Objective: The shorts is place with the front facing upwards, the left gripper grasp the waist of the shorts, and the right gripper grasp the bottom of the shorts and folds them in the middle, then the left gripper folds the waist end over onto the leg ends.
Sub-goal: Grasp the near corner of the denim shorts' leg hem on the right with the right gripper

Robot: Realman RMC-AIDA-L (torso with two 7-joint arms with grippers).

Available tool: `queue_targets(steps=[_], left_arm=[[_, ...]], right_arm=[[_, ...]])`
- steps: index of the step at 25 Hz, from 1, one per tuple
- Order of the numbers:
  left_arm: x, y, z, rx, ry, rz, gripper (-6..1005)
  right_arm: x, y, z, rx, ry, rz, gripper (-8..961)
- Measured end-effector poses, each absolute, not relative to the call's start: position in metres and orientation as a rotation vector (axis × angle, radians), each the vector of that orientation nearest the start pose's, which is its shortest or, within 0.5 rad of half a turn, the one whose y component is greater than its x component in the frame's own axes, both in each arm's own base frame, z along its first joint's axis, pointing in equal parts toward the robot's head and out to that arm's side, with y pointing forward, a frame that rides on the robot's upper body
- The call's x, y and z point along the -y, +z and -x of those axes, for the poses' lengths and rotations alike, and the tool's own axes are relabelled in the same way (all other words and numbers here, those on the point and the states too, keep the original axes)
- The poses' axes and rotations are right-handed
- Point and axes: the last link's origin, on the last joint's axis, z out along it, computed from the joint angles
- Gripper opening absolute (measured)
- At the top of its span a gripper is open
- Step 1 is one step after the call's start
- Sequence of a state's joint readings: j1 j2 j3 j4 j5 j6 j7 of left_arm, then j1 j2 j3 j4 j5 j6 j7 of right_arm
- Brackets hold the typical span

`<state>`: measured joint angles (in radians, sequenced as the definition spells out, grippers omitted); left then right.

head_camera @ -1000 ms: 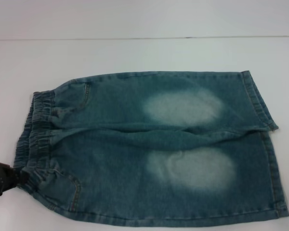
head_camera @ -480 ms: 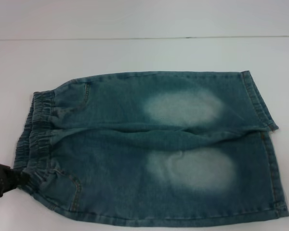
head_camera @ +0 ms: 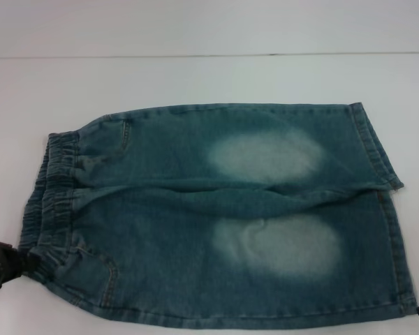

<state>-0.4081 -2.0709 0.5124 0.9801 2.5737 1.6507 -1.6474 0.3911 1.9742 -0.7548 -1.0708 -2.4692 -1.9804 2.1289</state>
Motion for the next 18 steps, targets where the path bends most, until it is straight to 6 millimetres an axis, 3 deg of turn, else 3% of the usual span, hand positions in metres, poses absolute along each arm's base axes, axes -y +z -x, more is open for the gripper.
queue_targets(steps=[11, 18], left_arm=[[-0.275, 0.055, 0.353, 1.064, 0.039, 2.631, 64], [-0.275, 0.055, 0.354, 1.062, 0.042, 2.633, 64]], right_arm=[[-0.262, 0.071, -0.321, -1.605, -0.209, 2.66, 806], [-0.267, 0.062, -0.322, -1.615, -0.192, 2.672, 811]])
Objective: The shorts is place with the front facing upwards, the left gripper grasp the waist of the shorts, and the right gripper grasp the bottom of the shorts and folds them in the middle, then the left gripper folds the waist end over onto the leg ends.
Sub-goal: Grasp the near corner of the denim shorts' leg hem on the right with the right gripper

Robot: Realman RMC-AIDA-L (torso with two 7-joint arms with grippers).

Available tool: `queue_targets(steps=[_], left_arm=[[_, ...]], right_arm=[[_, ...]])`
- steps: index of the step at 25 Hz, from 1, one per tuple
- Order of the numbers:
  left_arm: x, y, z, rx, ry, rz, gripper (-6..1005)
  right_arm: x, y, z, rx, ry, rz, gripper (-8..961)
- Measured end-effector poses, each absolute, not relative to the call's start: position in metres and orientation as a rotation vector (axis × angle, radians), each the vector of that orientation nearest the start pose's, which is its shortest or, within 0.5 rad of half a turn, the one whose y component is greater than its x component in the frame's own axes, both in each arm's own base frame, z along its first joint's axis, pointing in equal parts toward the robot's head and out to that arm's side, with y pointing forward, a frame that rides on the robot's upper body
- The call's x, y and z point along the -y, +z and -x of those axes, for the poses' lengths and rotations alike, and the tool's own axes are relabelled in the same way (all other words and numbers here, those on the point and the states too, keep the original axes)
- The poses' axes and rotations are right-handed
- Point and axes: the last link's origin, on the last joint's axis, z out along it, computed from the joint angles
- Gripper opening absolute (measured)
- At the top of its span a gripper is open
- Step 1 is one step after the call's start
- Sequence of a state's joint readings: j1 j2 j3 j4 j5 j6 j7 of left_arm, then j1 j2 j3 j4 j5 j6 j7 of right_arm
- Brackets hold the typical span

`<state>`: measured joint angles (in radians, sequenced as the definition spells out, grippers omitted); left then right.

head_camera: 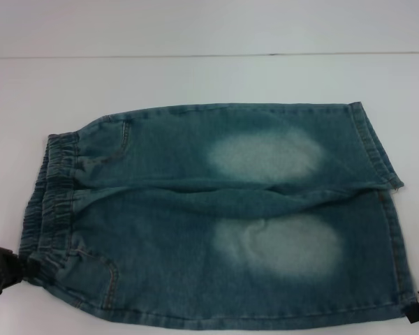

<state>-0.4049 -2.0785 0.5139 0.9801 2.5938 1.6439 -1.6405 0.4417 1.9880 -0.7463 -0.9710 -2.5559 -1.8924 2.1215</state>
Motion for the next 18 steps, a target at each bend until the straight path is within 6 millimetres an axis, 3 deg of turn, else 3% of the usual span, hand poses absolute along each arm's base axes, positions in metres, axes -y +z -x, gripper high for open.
queue_targets(steps=[18], left_arm=[[-0.277, 0.055, 0.352, 1.058, 0.043, 2.632, 64]], right_arm=[[-0.275, 0.045, -0.317, -1.599, -0.217, 2.726, 793]])
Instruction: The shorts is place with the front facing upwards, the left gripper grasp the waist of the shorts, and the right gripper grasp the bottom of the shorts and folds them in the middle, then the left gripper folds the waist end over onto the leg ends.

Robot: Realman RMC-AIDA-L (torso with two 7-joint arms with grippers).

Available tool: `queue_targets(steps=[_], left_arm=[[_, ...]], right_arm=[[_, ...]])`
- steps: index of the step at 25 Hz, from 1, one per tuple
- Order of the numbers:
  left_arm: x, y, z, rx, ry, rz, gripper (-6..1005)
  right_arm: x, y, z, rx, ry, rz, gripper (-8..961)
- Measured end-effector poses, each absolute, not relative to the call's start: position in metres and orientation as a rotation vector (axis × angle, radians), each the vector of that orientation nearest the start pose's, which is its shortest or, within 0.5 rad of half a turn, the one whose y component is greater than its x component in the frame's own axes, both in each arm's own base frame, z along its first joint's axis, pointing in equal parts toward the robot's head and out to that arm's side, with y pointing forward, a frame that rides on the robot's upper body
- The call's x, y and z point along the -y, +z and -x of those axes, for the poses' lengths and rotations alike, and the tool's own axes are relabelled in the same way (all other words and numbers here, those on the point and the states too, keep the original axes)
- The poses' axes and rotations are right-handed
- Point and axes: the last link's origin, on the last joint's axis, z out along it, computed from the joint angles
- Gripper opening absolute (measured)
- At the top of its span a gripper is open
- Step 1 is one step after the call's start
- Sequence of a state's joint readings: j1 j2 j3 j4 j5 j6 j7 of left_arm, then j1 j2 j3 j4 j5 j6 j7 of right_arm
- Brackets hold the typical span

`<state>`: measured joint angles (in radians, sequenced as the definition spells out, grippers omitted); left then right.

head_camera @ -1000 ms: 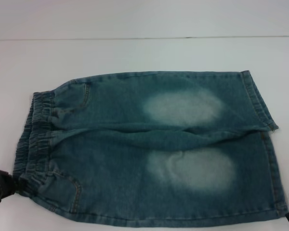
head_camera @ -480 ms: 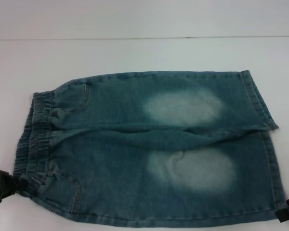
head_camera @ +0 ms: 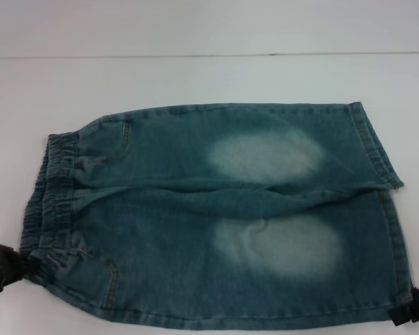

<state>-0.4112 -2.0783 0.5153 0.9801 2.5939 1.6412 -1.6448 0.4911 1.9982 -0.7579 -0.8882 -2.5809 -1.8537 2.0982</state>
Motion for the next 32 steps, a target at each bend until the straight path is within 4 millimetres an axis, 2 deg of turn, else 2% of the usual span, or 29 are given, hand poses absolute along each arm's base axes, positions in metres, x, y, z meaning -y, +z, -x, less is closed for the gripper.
queue_targets(steps=[10, 21, 23, 32], left_arm=[[-0.277, 0.053, 0.352, 1.057, 0.04, 2.634, 64], [-0.277, 0.053, 0.351, 1.057, 0.04, 2.634, 65], [-0.277, 0.053, 0.351, 1.057, 0.041, 2.636, 65], [-0.288, 0.053, 0.34, 1.075, -0.007, 2.632, 67]], right_arm=[[-0.274, 0.045, -0.322, -1.593, -0.228, 2.715, 721], [-0.273, 0.047, -0.325, -1.556, -0.229, 2.727, 258], [-0.274, 0.047, -0.326, -1.543, -0.222, 2.721, 58], [-0.286, 0.065, -0.327, -1.463, -0.101, 2.658, 34]])
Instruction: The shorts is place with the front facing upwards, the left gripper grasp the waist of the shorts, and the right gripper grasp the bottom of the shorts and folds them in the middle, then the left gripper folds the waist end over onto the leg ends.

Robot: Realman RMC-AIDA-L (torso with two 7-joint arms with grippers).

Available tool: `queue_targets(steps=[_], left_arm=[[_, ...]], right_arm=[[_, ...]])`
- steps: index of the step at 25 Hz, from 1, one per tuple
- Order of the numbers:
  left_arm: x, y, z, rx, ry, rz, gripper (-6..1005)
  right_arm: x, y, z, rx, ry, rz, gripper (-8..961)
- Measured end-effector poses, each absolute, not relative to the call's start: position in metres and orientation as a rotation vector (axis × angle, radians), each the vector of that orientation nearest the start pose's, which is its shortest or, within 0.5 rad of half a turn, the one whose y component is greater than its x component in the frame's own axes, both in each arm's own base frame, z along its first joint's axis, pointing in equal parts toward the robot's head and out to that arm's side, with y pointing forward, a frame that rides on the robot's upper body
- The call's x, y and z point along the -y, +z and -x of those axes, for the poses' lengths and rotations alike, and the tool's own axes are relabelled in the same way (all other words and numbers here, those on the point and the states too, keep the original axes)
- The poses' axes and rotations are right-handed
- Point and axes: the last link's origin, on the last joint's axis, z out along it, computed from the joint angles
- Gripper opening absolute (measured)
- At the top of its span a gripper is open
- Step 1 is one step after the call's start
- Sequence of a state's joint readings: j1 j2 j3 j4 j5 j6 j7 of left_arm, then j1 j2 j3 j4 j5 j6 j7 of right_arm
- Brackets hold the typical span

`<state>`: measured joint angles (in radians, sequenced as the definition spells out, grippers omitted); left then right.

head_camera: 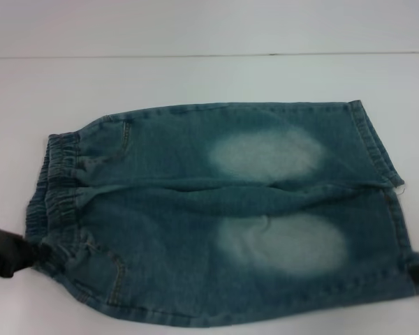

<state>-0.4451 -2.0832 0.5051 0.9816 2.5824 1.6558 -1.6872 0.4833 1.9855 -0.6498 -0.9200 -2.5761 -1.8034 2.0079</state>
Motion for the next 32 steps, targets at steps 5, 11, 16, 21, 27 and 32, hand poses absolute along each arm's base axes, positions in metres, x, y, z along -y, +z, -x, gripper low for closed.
queue_targets(steps=[5, 11, 16, 21, 27, 32], left_arm=[[-0.303, 0.053, 0.325, 1.102, -0.033, 2.63, 68], [-0.32, 0.065, 0.307, 1.099, -0.129, 2.581, 69], [-0.337, 0.077, 0.291, 1.065, -0.293, 2.504, 70], [-0.35, 0.08, 0.286, 1.032, -0.377, 2.42, 71], [-0.371, 0.07, 0.286, 1.023, -0.4, 2.292, 72], [-0.381, 0.066, 0.29, 1.015, -0.386, 2.204, 73]], right_arm=[[-0.298, 0.081, -0.318, -1.388, 0.014, 2.612, 34], [-0.312, 0.102, -0.302, -1.274, 0.203, 2.557, 34], [-0.329, 0.107, -0.296, -1.158, 0.262, 2.511, 34], [-0.349, 0.113, -0.292, -1.043, 0.322, 2.428, 33], [-0.371, 0.118, -0.29, -0.918, 0.36, 2.309, 33], [-0.388, 0.107, -0.288, -0.816, 0.346, 2.236, 33]])
